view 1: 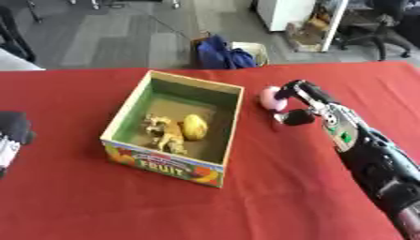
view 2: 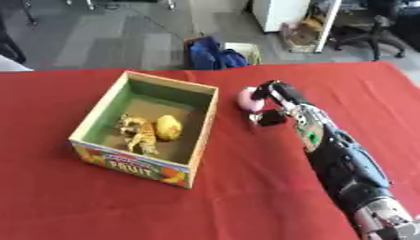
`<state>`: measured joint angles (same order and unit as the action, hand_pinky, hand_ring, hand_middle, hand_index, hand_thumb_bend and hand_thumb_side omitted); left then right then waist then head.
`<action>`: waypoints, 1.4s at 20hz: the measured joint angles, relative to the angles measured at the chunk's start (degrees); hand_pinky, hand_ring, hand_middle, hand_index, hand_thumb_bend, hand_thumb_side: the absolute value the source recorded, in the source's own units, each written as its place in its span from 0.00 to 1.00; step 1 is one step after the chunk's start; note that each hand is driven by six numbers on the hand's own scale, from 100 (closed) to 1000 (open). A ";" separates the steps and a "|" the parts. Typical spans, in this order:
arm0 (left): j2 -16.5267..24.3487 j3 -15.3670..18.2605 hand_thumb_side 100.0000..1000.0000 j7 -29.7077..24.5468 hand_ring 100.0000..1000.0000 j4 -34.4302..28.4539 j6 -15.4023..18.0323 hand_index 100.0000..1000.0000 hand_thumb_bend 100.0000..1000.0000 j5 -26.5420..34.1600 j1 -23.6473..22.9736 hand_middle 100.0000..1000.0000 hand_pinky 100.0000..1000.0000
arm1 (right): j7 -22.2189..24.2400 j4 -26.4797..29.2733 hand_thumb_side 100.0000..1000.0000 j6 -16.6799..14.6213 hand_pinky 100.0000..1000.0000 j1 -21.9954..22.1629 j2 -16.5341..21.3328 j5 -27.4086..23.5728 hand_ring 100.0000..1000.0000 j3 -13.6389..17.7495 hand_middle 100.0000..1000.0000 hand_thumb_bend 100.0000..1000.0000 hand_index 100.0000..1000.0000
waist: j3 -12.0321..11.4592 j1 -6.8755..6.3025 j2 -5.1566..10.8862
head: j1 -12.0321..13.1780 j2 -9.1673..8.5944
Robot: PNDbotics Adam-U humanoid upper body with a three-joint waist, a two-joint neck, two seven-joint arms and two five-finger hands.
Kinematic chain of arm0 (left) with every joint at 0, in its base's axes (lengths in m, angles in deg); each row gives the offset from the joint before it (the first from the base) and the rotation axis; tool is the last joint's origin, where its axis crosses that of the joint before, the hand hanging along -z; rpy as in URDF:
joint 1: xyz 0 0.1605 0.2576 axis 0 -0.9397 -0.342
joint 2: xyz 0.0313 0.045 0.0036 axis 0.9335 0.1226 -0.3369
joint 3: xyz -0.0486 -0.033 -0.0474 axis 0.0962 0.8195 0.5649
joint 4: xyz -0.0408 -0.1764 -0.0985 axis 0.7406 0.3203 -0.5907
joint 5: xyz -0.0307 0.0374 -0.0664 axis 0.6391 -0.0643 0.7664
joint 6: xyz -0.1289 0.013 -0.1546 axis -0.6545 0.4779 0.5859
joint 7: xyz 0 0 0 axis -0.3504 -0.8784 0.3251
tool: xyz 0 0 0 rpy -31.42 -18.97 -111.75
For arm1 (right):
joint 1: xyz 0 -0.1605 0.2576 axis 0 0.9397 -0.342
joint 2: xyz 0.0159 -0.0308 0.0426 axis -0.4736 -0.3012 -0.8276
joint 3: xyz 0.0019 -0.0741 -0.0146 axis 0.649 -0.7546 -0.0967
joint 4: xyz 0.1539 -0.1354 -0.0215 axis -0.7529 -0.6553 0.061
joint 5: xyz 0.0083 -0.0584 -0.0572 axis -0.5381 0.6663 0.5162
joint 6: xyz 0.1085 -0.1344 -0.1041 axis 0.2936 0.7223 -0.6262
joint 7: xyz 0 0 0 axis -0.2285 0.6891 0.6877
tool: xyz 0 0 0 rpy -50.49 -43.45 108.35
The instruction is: Pick up objects on the table and place them in the box.
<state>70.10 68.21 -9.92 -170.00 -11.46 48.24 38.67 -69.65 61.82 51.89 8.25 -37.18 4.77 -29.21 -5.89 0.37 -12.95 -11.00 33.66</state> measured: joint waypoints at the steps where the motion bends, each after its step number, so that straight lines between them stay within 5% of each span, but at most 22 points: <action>1: 0.00 0.00 0.43 -0.02 0.57 0.00 0.00 0.67 0.33 0.00 0.00 0.53 0.65 | -1.28 0.10 0.00 0.32 0.70 0.00 -0.01 0.51 0.58 0.00 0.30 0.11 0.42 | -0.08 -0.01 -0.10 | -0.04 -0.01; 7: 0.00 0.00 0.43 -0.12 0.57 0.00 -0.01 0.66 0.33 0.00 0.01 0.53 0.65 | -11.43 0.50 0.00 1.83 0.61 0.05 -0.44 1.44 0.46 0.08 0.08 0.00 0.18 | -0.07 0.07 -0.21 | -0.21 -0.02; 15: 0.00 0.00 0.43 -0.14 0.58 0.00 -0.03 0.66 0.33 0.00 0.01 0.53 0.65 | -19.73 3.64 0.00 1.60 0.58 0.07 -0.40 -3.18 0.42 0.19 0.02 0.00 0.12 | 0.65 0.27 -0.19 | -0.20 -0.02; 20: 0.00 0.00 0.43 -0.14 0.58 0.00 -0.03 0.66 0.33 0.00 0.01 0.53 0.65 | -18.12 9.91 0.00 0.35 0.60 -0.06 -0.24 -8.11 0.43 -1.42 0.04 0.00 0.14 | 0.83 0.65 0.11 | -0.18 -0.02; 28: 0.00 0.00 0.43 -0.14 0.58 0.00 -0.03 0.66 0.34 0.04 0.03 0.53 0.65 | -5.48 21.24 0.00 -3.27 0.62 -1.59 -1.10 -14.62 0.45 -7.32 0.07 0.00 0.17 | -0.14 0.88 0.60 | -0.25 0.00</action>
<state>70.10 68.21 -10.06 -170.00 -11.50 48.28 38.70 -75.13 83.06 48.62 6.66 -38.29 -9.85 -36.53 -6.03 1.25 -12.35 -11.25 33.66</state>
